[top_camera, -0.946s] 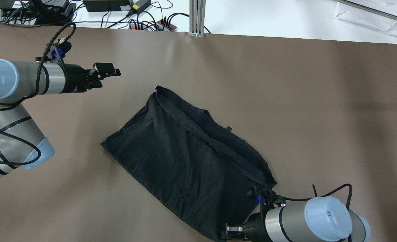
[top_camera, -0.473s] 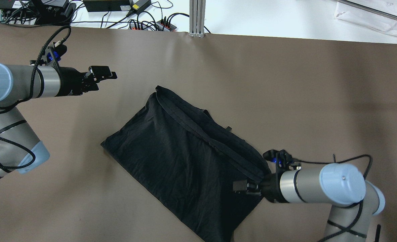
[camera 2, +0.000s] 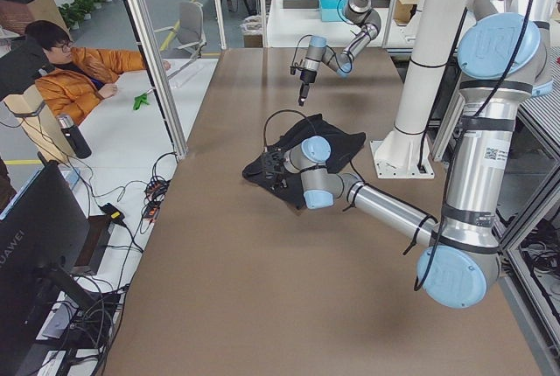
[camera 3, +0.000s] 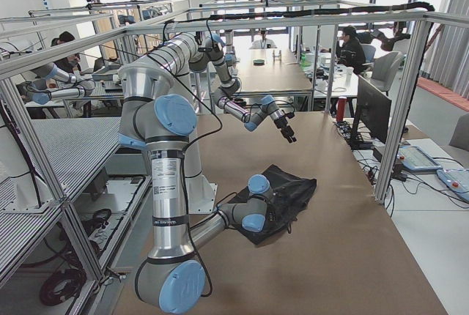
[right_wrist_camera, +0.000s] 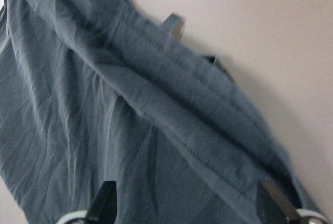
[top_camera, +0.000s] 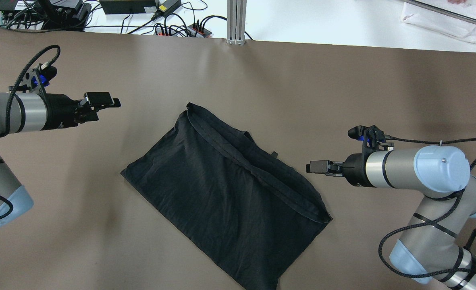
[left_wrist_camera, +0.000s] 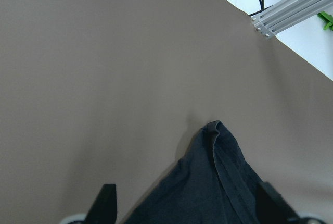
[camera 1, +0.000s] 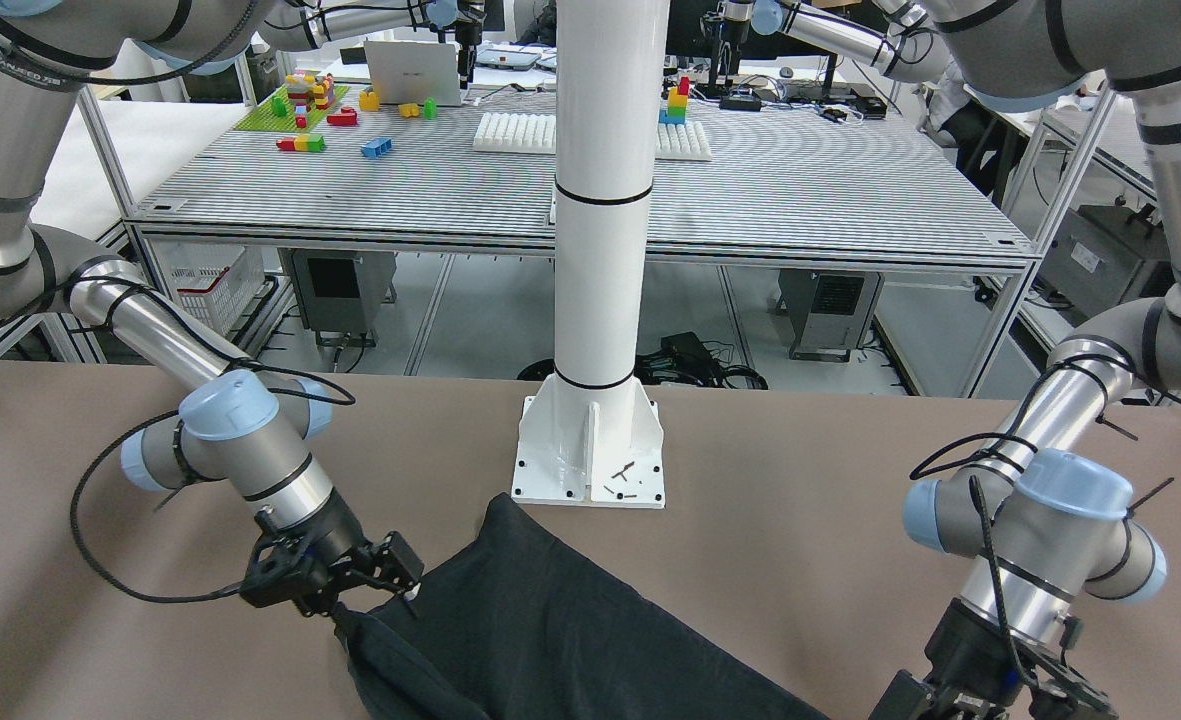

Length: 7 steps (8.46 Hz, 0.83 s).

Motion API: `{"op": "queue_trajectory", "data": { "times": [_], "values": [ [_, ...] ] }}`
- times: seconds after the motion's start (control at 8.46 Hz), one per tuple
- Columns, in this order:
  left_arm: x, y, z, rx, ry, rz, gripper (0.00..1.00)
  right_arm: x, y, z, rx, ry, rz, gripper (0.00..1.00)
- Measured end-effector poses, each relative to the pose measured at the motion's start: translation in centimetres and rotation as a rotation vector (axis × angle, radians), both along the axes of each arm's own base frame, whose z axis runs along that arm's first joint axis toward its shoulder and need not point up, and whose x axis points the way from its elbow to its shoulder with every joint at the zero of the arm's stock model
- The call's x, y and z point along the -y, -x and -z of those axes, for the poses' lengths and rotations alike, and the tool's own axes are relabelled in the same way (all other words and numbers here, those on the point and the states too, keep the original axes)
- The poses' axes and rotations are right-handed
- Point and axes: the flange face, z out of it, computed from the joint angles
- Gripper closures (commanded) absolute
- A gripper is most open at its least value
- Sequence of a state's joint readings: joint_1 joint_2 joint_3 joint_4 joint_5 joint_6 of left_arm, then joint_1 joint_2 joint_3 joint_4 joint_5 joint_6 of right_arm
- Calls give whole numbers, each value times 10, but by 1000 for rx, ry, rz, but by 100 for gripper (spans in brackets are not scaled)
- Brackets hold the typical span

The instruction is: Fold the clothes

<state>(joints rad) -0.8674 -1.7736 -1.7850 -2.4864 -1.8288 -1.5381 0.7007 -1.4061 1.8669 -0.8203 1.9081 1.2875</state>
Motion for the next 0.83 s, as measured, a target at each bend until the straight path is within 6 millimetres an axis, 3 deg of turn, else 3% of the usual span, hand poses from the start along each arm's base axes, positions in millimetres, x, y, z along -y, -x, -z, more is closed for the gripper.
{"op": "queue_trajectory", "data": {
  "times": [0.24,0.83],
  "values": [
    [-12,-2,-11,17,6,-12,6,15,-9,3,-6,-20,-66,6],
    [-24,4,-20,41,-5,-25,6,25,-16,3,-21,-35,-123,6]
  ]
}}
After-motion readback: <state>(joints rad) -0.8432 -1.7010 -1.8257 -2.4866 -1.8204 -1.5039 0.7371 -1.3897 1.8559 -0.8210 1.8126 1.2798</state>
